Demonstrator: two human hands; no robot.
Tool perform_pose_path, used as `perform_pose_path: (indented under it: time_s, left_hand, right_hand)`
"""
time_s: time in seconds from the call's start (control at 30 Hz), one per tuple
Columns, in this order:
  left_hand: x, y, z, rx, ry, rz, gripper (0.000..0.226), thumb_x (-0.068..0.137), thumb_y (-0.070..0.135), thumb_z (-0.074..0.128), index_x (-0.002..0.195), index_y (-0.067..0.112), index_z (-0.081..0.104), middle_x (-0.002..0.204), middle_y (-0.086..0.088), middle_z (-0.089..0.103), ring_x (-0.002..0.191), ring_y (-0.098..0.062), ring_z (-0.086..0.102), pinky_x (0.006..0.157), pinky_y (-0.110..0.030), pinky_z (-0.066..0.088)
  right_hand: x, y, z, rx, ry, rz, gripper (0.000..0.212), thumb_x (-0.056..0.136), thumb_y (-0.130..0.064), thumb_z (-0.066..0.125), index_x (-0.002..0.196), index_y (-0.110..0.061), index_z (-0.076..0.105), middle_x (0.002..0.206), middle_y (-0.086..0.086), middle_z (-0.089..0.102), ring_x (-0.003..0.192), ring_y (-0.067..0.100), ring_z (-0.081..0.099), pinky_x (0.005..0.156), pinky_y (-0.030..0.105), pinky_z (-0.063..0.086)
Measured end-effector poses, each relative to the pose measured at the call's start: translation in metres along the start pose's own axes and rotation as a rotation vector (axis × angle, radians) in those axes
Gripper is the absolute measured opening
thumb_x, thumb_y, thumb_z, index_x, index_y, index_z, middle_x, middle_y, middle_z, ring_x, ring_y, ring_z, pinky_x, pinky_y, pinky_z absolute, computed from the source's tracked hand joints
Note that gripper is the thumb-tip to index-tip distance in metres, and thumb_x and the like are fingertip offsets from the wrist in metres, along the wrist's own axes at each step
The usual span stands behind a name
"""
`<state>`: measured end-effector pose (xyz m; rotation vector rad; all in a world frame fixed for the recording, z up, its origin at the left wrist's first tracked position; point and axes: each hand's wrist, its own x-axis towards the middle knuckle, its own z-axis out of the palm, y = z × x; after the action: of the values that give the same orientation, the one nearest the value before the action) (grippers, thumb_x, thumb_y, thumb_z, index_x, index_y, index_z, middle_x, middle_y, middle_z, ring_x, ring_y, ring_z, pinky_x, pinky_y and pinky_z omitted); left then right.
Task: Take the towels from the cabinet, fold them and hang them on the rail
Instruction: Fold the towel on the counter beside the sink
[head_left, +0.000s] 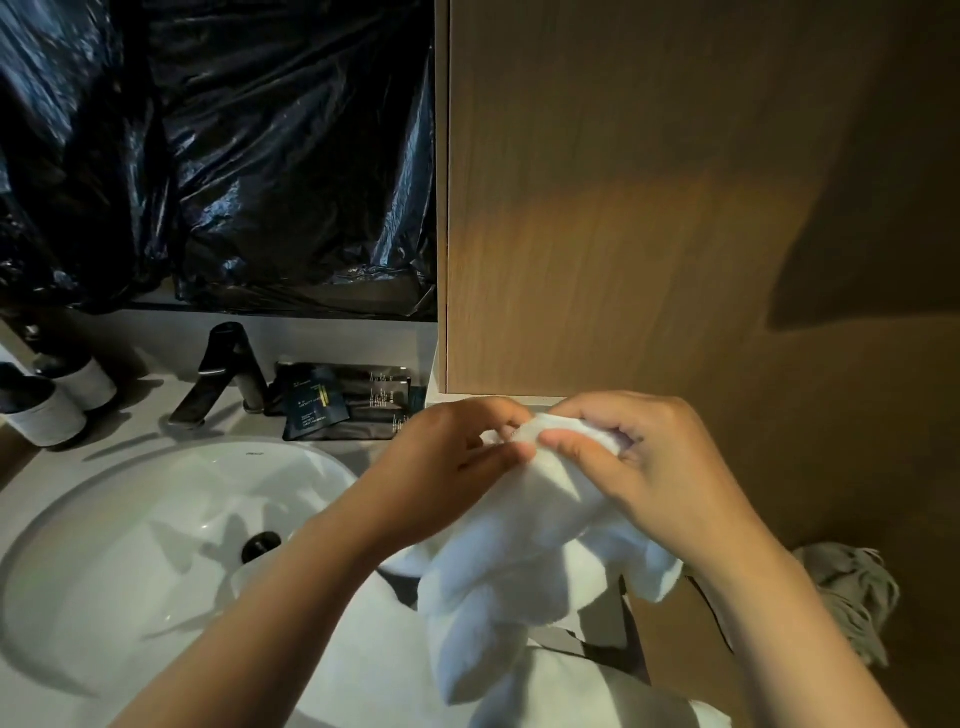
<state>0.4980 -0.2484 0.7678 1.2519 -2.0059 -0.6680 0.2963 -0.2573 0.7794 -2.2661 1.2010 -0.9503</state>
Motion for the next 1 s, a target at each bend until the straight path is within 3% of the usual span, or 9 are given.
perform_pose_path:
  time_s: [0.13, 0.27, 0.33, 0.4, 0.47, 0.57, 0.73, 0.8, 1.0]
  left_hand:
    - [-0.003, -0.004, -0.002, 0.053, 0.118, -0.017, 0.017, 0.091, 0.026, 0.065, 0.074, 0.029, 0.062, 0.062, 0.024, 0.054, 0.058, 0.002, 0.050, 0.055, -0.009, 0.033]
    - [0.001, -0.019, -0.011, 0.125, 0.457, -0.071, 0.020, 0.091, 0.020, 0.064, 0.073, 0.025, 0.057, 0.057, 0.014, 0.051, 0.062, 0.005, 0.050, 0.057, -0.007, 0.034]
    - [0.005, -0.029, -0.016, 0.069, 0.537, -0.162, 0.020, 0.091, 0.022, 0.063, 0.072, 0.027, 0.057, 0.061, 0.017, 0.056, 0.063, 0.005, 0.051, 0.057, -0.008, 0.034]
    - [0.008, -0.037, -0.017, 0.048, 0.542, -0.237, 0.022, 0.091, 0.025, 0.060, 0.070, 0.031, 0.056, 0.067, 0.026, 0.057, 0.063, 0.003, 0.051, 0.056, -0.010, 0.035]
    - [0.008, -0.046, -0.015, 0.050, 0.575, -0.291, 0.022, 0.091, 0.025, 0.058, 0.070, 0.031, 0.054, 0.067, 0.022, 0.058, 0.064, 0.002, 0.052, 0.055, -0.012, 0.035]
    - [0.004, -0.060, -0.013, 0.079, 0.630, -0.382, 0.022, 0.092, 0.024, 0.056, 0.072, 0.032, 0.052, 0.067, 0.012, 0.056, 0.067, -0.001, 0.052, 0.056, -0.016, 0.034]
    - [-0.008, -0.073, -0.010, 0.229, 0.564, -0.371, 0.014, 0.093, 0.025, 0.057, 0.079, 0.024, 0.054, 0.071, 0.016, 0.052, 0.064, -0.007, 0.049, 0.056, -0.021, 0.032]
    - [-0.010, -0.073, -0.008, 0.254, 0.550, -0.342, 0.015, 0.093, 0.022, 0.058, 0.078, 0.023, 0.053, 0.072, 0.014, 0.053, 0.063, -0.010, 0.050, 0.055, -0.026, 0.032]
    - [-0.014, -0.070, -0.011, 0.289, 0.540, -0.285, 0.016, 0.091, 0.019, 0.062, 0.077, 0.022, 0.054, 0.074, 0.010, 0.055, 0.066, -0.020, 0.055, 0.058, -0.028, 0.032]
  right_hand:
    - [-0.004, 0.007, -0.002, 0.030, 0.023, 0.057, 0.015, 0.087, -0.041, 0.065, 0.081, -0.028, 0.069, 0.075, -0.010, 0.068, 0.072, 0.011, 0.063, 0.066, 0.043, 0.051]
    - [-0.016, 0.027, -0.001, 0.081, -0.019, 0.182, 0.026, 0.086, -0.048, 0.060, 0.074, -0.025, 0.066, 0.065, -0.002, 0.059, 0.062, 0.020, 0.055, 0.058, 0.044, 0.045]
    - [-0.022, 0.040, 0.000, 0.077, -0.036, 0.230, 0.023, 0.087, -0.046, 0.061, 0.075, -0.027, 0.066, 0.065, -0.003, 0.059, 0.059, 0.014, 0.053, 0.055, 0.034, 0.042]
    - [-0.027, 0.053, 0.005, 0.080, -0.016, 0.267, 0.018, 0.088, -0.040, 0.062, 0.076, -0.027, 0.066, 0.066, -0.006, 0.058, 0.058, 0.005, 0.049, 0.053, 0.018, 0.037]
    - [-0.032, 0.064, 0.010, 0.061, -0.009, 0.305, 0.015, 0.089, -0.032, 0.063, 0.074, -0.028, 0.065, 0.067, -0.009, 0.058, 0.059, 0.004, 0.050, 0.054, 0.015, 0.037]
    - [-0.042, 0.081, 0.019, -0.009, -0.053, 0.366, 0.019, 0.092, -0.025, 0.061, 0.073, -0.029, 0.062, 0.070, -0.011, 0.060, 0.062, 0.005, 0.054, 0.057, 0.021, 0.041]
    - [-0.060, 0.094, 0.041, -0.017, -0.084, 0.420, 0.014, 0.095, -0.020, 0.057, 0.081, -0.024, 0.061, 0.087, -0.007, 0.062, 0.080, 0.012, 0.060, 0.076, 0.038, 0.052]
    - [-0.062, 0.096, 0.050, -0.010, -0.071, 0.428, 0.006, 0.091, -0.020, 0.064, 0.089, -0.025, 0.061, 0.095, -0.010, 0.060, 0.089, 0.009, 0.059, 0.082, 0.034, 0.051]
    - [-0.061, 0.097, 0.068, 0.009, -0.148, 0.424, 0.028, 0.083, -0.021, 0.074, 0.088, -0.043, 0.058, 0.097, -0.018, 0.059, 0.095, -0.001, 0.054, 0.078, 0.014, 0.043]
